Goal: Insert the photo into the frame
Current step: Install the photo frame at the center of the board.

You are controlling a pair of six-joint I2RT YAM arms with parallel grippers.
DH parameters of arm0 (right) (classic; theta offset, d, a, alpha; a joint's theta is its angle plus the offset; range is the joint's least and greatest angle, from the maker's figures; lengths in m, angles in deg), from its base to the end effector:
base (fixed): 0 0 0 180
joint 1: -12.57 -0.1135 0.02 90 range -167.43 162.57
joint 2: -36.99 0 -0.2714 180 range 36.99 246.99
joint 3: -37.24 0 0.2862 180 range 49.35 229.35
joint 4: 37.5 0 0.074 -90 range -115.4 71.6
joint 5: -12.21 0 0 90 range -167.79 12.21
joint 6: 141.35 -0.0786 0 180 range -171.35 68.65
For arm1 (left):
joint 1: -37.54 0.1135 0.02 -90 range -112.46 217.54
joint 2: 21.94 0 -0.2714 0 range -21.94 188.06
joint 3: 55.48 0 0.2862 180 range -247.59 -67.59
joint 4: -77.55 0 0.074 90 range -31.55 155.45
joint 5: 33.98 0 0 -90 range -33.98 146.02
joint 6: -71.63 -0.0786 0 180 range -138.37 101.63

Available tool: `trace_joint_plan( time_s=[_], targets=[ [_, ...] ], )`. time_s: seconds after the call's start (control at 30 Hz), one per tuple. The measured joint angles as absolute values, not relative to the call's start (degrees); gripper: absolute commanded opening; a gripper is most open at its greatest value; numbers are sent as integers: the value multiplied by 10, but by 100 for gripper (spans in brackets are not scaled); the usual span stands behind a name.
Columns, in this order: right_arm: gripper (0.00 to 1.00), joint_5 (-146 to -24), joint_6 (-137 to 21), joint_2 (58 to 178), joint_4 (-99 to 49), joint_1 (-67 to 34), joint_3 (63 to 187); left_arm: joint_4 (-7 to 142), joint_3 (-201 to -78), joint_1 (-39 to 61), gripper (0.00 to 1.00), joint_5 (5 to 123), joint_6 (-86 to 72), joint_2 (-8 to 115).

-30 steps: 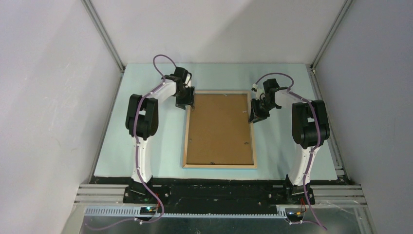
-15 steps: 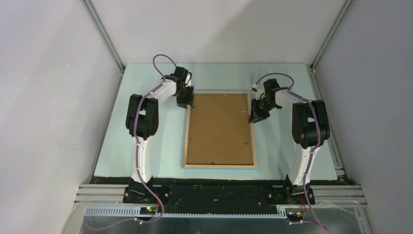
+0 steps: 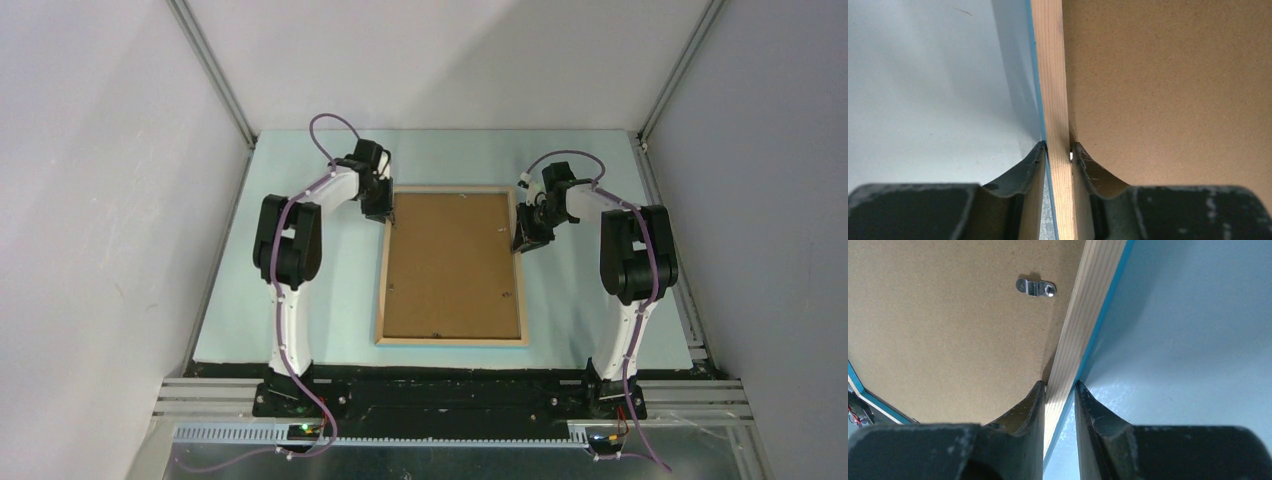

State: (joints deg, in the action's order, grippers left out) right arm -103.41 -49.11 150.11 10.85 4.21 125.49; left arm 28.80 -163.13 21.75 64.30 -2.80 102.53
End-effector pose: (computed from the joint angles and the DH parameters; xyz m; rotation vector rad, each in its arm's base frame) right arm 0.4186 0.0959 0.1040 -0.3524 2.7816 0.6583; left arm 0.4880 -0.1498 0.1162 0.0483 2.7484 -0.3523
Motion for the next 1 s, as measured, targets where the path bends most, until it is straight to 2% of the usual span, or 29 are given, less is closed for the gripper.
trace_joint_plan(
  time_s=[0.37, 0.47, 0.57, 0.67, 0.8, 1.0],
  targets=[
    [0, -1038, -491, 1501, 118, 44, 1254, 296, -1606, 219, 19, 646, -29, 1008],
    [0, -1040, -491, 1501, 120, 45, 1253, 295, -1601, 219, 25, 650, -30, 1004],
    [0, -1040, -491, 1501, 123, 45, 1253, 293, -1596, 219, 40, 653, -35, 1001],
    [0, -1040, -491, 1501, 125, 46, 1253, 286, -1594, 219, 48, 655, -40, 1000],
    [0, -1041, -491, 1501, 125, 46, 1253, 277, -1594, 220, 51, 657, -41, 1000],
    [0, -1041, -491, 1501, 125, 46, 1253, 273, -1594, 220, 49, 658, -41, 1000]
  ],
)
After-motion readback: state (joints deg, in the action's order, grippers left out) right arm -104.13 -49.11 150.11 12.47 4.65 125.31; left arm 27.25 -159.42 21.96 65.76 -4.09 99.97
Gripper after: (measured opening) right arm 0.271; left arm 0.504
